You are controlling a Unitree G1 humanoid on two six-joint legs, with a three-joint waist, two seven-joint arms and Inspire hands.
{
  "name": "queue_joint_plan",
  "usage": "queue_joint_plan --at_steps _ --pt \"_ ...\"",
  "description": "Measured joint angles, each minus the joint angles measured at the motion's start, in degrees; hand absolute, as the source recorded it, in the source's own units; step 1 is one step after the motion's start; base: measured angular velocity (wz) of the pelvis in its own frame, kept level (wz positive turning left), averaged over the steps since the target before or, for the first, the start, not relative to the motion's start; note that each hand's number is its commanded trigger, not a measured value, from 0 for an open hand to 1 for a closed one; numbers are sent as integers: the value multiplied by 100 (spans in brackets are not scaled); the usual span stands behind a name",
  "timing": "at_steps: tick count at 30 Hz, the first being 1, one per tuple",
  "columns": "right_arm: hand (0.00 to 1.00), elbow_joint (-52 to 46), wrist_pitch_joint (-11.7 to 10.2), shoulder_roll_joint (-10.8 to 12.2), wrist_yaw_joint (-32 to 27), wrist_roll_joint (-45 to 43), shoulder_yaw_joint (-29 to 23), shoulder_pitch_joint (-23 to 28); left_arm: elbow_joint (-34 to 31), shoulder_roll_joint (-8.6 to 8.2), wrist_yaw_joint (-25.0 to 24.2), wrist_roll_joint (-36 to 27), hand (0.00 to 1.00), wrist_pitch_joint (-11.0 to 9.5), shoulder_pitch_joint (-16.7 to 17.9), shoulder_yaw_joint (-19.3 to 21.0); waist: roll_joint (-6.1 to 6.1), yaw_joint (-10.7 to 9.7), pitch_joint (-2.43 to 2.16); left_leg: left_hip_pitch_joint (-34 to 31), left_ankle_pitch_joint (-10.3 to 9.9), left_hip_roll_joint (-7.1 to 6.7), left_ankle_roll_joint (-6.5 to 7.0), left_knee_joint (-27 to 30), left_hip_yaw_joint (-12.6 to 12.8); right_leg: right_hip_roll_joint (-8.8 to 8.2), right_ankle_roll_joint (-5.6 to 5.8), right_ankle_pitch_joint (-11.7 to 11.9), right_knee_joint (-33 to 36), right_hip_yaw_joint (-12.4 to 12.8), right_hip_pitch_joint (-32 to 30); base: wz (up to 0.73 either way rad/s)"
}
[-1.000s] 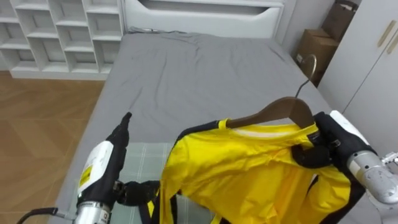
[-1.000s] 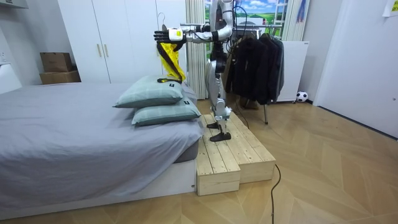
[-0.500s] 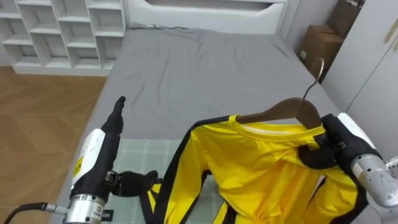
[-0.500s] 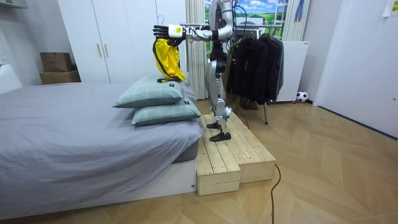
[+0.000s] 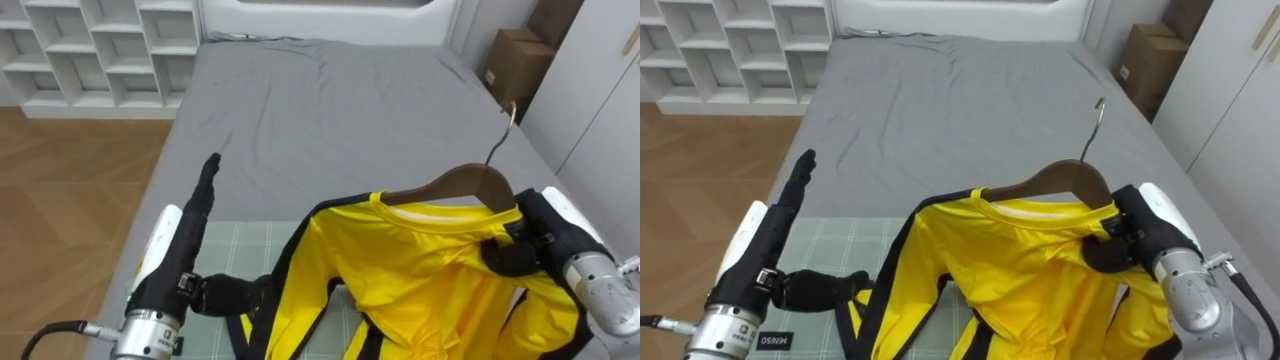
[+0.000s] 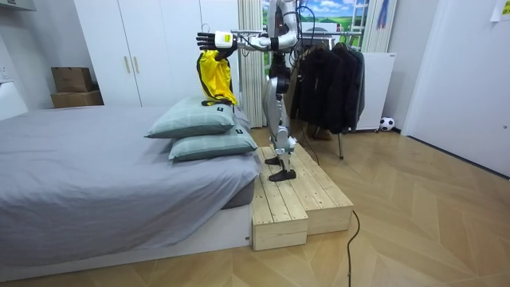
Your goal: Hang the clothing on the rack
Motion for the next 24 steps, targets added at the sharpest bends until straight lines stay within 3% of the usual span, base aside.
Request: queue_joint_plan --at_steps 9,12,19,24 --pt "100 -398 50 -37 -60 -783 -19 7 673 -20 144 79 0 5 148 701 29 51 -21 21 0 2 0 -4 50 5 0 0 31 12 -21 -2" --pt "100 -942 63 -112 -60 -977 -19 69 1170 -52 296 78 0 24 376 977 39 72 -62 91 1 4 -1 -21 82 10 0 0 30 11 22 -6" --pt "100 -1878 162 -186 -66 -1105 -18 532 2567 -47 847 20 0 35 460 1087 -8 95 -103 264 1 3 -1 -100 59 16 0 0 21 21 163 0" --pt "100 -2834 242 -206 -47 -1105 -17 1018 3181 -55 1090 -96 0 133 751 1222 -19 142 -112 311 -1 12 -3 -183 185 50 -1 1 2 205 145 -14"
